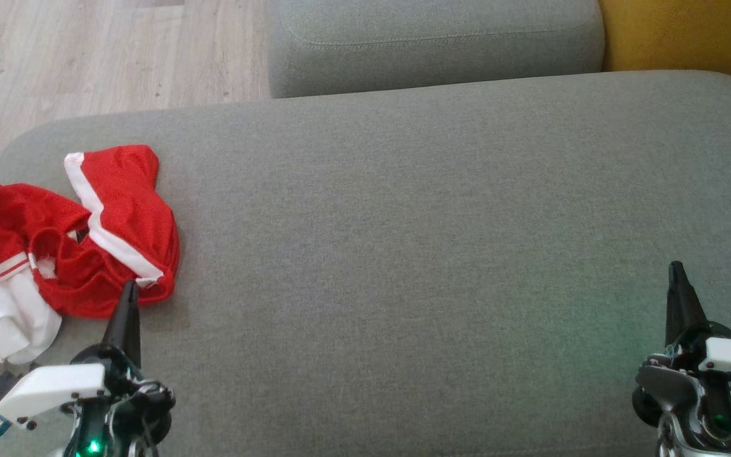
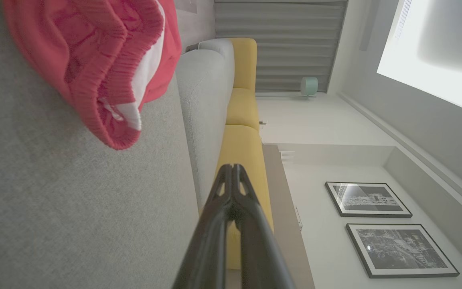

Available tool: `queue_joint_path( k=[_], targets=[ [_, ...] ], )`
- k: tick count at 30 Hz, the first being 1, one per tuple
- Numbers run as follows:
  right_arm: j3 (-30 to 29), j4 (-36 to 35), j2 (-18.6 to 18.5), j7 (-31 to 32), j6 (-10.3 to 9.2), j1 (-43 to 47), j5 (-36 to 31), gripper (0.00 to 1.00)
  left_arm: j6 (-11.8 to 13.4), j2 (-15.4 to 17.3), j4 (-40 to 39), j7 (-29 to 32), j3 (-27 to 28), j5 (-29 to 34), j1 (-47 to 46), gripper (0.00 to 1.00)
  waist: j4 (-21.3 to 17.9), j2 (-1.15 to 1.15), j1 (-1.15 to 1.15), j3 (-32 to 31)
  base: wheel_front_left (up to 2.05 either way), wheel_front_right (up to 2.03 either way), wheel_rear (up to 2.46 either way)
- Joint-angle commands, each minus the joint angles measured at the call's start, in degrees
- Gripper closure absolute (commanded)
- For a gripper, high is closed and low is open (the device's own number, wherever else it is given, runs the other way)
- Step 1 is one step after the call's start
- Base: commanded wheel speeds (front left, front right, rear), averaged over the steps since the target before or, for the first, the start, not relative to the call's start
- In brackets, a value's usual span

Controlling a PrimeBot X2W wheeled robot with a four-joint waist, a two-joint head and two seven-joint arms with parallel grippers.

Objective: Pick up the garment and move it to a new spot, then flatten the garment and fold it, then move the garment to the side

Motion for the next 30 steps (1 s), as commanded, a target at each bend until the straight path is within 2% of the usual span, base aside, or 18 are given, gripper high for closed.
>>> queue_joint_path(
  k=[1, 26, 27, 30],
  targets=[
    [1.2, -2.2, -0.2, 0.3, -0.04, -2.2, 0.4, 1.0, -0.4, 0.8, -2.1, 0.4, 2.0, -0.3, -3.3, 1.0, 0.0, 0.0, 0.0, 0.0, 0.0, 0.0, 0.0],
    [1.2, -2.2, -0.2, 0.3, -0.04, -2.2, 0.4, 1.0, -0.4, 0.8, -2.1, 0.4, 2.0, -0.3, -3.3, 1.0, 0.0, 0.0, 0.0, 0.0, 0.0, 0.0, 0.0],
    [0.0, 0.0, 0.0, 0.0, 0.0, 0.0, 0.0, 0.0, 0.0, 0.0, 0.0, 0.0, 0.0, 0.0, 0.0, 0.0, 0.0, 0.0, 0.0, 0.0, 0.0, 0.0, 0.0],
    [0.1, 2.5, 0.1, -0.1, 0.0, 0.9, 0.0, 0.0, 0.1, -0.5, 2.6, -0.1, -0.2, 0.0, 1.3, 0.0, 0.0, 0.0, 0.0, 0.0, 0.0, 0.0, 0.0]
  ],
)
